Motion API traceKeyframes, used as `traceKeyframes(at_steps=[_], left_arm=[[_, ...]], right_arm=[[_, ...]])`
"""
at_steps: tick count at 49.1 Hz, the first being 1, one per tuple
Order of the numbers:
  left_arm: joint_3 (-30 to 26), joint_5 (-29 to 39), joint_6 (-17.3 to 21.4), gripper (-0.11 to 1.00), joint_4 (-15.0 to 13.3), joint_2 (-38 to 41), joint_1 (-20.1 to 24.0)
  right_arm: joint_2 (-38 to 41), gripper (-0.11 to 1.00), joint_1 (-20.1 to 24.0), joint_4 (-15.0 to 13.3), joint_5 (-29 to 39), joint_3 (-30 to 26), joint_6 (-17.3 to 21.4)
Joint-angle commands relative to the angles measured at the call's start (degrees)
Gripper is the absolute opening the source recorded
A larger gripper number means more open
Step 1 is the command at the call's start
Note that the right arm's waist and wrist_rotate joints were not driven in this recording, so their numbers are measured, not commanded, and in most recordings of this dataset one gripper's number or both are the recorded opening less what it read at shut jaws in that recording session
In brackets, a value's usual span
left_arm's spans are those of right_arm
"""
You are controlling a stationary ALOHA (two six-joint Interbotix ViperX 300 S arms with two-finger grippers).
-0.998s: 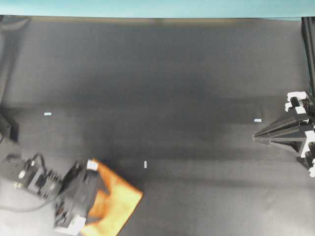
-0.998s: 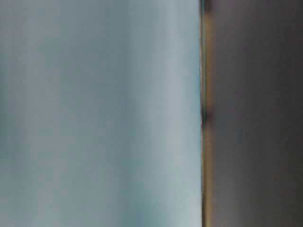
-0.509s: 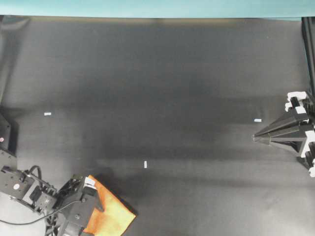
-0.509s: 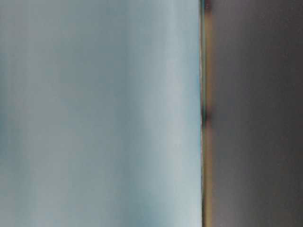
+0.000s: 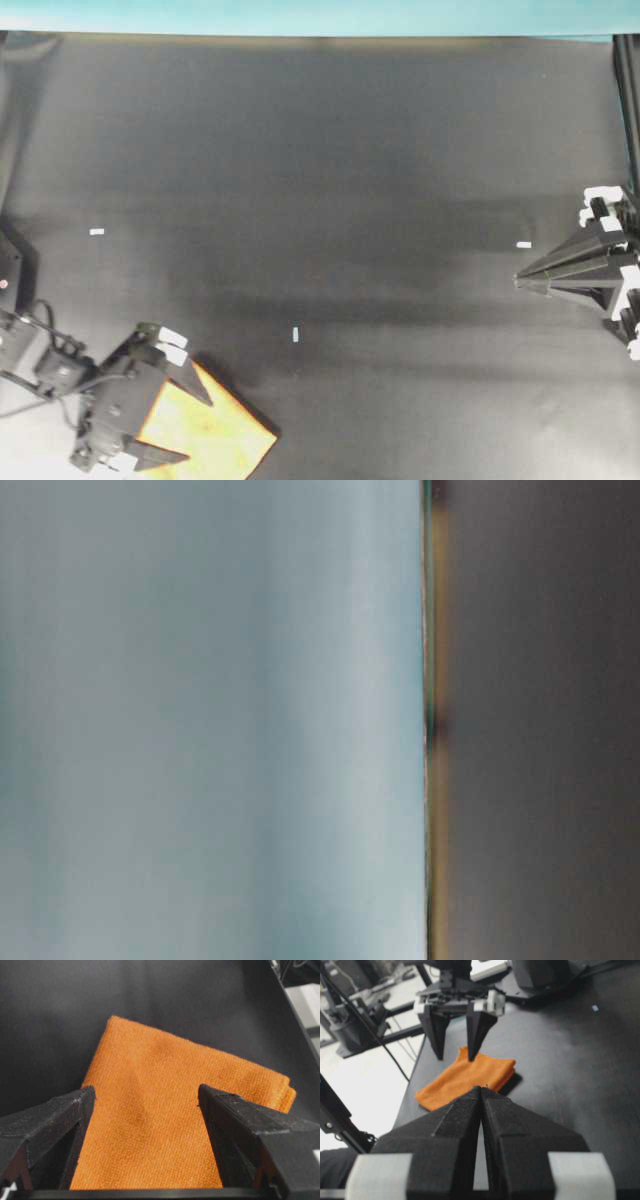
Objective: Push an orange cloth with the left arm to wipe the desk.
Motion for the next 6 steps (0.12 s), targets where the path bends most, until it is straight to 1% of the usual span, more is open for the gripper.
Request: traceKeyframes(at_steps=[1, 6], left_arm=[[0.3, 0.0, 0.0, 0.80, 0.2, -2.0, 0.1], [0.9, 0.2, 0.0, 0.80, 0.2, -2.7, 0.1]], right_arm=[[0.3, 0.00, 0.0, 0.1, -0.4, -0.4, 0.0], [0.3, 0.00, 0.1, 0.1, -0.4, -0.2, 0.0]])
